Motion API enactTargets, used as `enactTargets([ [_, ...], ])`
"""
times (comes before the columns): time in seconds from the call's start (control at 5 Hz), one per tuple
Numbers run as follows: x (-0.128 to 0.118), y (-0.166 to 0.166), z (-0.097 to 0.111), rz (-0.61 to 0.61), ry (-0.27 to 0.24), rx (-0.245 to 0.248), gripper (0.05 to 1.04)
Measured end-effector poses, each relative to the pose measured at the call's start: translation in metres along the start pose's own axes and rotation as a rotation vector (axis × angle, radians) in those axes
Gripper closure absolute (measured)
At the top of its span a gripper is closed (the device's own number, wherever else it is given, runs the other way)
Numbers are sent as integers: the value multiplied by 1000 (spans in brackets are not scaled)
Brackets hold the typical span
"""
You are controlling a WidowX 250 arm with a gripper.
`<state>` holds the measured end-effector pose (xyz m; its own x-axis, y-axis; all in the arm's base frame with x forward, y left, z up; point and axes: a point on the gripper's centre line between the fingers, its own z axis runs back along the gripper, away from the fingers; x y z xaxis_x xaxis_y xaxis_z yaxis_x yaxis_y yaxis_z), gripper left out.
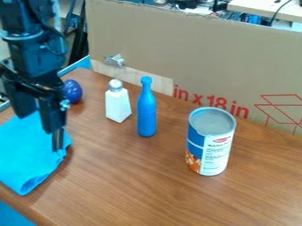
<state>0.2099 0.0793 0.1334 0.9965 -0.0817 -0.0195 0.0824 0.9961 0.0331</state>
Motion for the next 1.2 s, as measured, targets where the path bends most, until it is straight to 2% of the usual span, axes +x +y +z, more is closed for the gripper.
enactTargets([
  [0.2,24,37,-18,28,73,120,83],
  [0.4,34,66,-35,11,106,134,83],
  [0.6,33,97,-59,27,168,116,83],
  [0.8,29,107,-85,-8,241,142,83],
  [1.0,25,104,-104,-27,246,140,83],
  [1.2,23,97,-111,-36,179,176,83],
])
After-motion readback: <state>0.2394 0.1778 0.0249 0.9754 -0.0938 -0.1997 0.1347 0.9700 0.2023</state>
